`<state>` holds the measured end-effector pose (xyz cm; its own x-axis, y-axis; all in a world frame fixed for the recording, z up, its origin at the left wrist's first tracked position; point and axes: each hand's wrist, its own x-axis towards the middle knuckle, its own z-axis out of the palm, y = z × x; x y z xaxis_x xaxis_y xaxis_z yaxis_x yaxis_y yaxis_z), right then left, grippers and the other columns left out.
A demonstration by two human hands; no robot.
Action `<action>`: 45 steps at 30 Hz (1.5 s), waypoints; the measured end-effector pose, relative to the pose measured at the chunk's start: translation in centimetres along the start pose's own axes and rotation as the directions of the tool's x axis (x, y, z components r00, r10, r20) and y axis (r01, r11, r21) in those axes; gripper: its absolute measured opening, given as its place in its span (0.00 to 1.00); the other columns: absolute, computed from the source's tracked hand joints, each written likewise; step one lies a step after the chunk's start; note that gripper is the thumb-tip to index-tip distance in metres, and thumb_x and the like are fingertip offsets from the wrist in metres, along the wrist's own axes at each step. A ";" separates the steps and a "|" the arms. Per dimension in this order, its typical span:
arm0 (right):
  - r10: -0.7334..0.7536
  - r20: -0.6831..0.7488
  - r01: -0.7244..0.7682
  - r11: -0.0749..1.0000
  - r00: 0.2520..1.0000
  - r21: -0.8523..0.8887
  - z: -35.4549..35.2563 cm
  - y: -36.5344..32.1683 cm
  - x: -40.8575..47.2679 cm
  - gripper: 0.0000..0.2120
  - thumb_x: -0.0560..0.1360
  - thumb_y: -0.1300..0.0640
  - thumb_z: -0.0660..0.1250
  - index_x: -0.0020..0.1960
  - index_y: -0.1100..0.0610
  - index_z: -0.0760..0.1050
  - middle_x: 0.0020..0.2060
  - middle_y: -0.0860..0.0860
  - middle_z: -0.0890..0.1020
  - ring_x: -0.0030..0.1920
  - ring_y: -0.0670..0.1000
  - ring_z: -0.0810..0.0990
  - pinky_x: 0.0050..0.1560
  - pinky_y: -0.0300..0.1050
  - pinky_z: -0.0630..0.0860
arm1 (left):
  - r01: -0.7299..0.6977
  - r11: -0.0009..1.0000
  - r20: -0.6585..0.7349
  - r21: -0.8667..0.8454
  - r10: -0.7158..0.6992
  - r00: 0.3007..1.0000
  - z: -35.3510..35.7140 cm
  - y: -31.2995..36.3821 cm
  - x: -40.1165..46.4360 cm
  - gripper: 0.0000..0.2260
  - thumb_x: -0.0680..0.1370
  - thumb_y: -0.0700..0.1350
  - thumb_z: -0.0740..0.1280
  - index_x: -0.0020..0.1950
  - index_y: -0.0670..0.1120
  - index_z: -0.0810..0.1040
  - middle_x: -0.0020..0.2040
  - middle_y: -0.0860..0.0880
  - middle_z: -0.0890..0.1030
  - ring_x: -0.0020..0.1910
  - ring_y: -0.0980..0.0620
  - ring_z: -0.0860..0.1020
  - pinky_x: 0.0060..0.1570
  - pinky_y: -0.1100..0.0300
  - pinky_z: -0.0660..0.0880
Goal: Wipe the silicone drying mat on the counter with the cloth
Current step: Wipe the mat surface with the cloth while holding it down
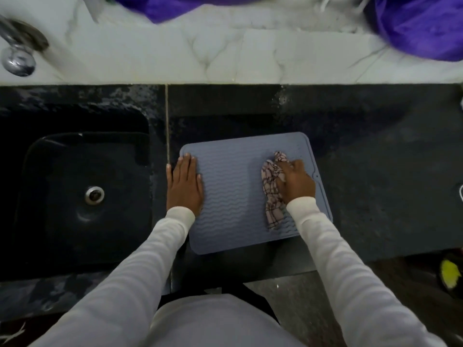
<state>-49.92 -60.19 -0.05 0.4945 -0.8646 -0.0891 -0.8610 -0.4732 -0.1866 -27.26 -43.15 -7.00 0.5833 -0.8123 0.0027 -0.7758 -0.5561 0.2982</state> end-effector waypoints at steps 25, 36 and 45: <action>-0.478 0.124 0.490 0.867 0.870 -0.090 6.6 -11.7 -2.3 0.34 0.63 0.48 0.78 0.66 0.48 0.69 0.60 0.54 0.78 0.50 0.58 0.82 0.44 0.54 0.81 | -0.034 0.999 0.050 0.010 0.034 0.998 -0.2 -0.4 0.0 0.25 0.83 0.50 0.47 0.74 0.40 0.68 0.74 0.42 0.69 0.73 0.45 0.65 0.77 0.50 0.43; -0.252 0.071 0.260 0.953 0.965 -0.153 3.3 -2.3 -0.3 0.27 0.60 0.52 0.80 0.58 0.48 0.79 0.53 0.55 0.81 0.44 0.58 0.83 0.35 0.55 0.81 | -0.007 0.999 0.001 -0.043 0.007 1.000 0.5 -0.8 0.1 0.26 0.82 0.52 0.49 0.78 0.46 0.62 0.78 0.50 0.63 0.77 0.53 0.57 0.77 0.52 0.40; -0.011 0.050 0.020 0.982 0.999 -0.189 1.7 3.2 1.0 0.26 0.60 0.58 0.79 0.57 0.49 0.79 0.53 0.58 0.80 0.45 0.64 0.79 0.39 0.61 0.79 | 0.005 0.998 -0.006 -0.056 -0.006 1.000 0.6 -0.6 0.1 0.25 0.81 0.52 0.49 0.79 0.47 0.61 0.78 0.51 0.62 0.77 0.53 0.57 0.77 0.50 0.41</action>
<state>-52.02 -62.25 -2.41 0.5091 -0.8499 -0.1359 -0.8578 -0.5139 0.0004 -26.84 -43.00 -7.74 0.5891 -0.8080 0.0068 -0.7580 -0.5497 0.3510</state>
